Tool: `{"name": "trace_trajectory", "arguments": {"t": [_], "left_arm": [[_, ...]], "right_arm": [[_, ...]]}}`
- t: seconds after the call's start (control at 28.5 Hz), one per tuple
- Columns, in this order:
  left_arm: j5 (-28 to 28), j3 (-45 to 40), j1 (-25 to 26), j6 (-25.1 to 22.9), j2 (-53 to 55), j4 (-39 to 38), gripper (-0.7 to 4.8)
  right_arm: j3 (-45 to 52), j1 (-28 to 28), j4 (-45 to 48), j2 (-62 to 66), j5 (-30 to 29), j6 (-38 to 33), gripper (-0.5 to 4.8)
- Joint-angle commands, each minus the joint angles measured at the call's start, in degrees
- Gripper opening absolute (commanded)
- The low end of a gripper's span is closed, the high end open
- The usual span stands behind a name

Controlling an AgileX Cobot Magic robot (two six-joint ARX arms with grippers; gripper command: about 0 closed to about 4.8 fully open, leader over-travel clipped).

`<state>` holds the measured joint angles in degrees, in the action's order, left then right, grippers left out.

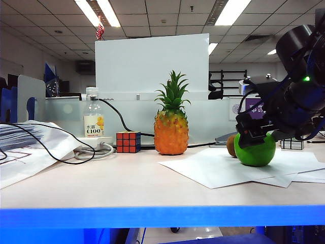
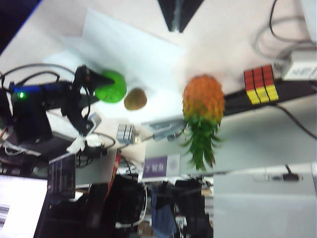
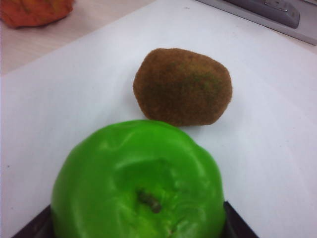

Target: Arrange all the fruits from large to small from left to right in a row.

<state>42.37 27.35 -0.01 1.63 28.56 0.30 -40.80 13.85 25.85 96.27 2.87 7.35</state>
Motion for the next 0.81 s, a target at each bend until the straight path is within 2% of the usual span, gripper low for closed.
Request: {"name": "trace_trajectory", "arguments": {"t": [0.04,0.18,0.35,0.49,0.63,0.81], "left_arm": [[0.31,0.28,0.02,-2.84,-0.04,-3.98,-0.05],[0.35,0.28,0.02,-3.15,-0.04,-6.14,-0.05],[3.78,0.28,0.02,-3.78,-0.04,-6.51,-0.05],[4.07,0.28,0.00,-4.04,-0.04,-7.23,-0.05],[4.02,0.28,0.02,-4.85,-0.04,-8.09,-0.05],[4.04,0.28,0.02,-4.83,-0.04,-7.96,-0.05]], "right_arm": [[-0.02,0.00,-1.18,0.17,-0.07,0.11,-0.02],[-0.04,0.00,-1.14,0.11,-0.59,-0.28,-0.01],[-0.02,0.35,-2.67,-2.16,-6.29,-3.32,-0.01],[-0.02,2.34,-5.95,-6.23,-10.25,-4.57,-0.01],[-0.02,7.02,-10.47,-10.16,-14.88,-4.04,-0.01],[-0.02,14.75,-16.90,-12.39,-12.15,-2.71,-0.02]]}}
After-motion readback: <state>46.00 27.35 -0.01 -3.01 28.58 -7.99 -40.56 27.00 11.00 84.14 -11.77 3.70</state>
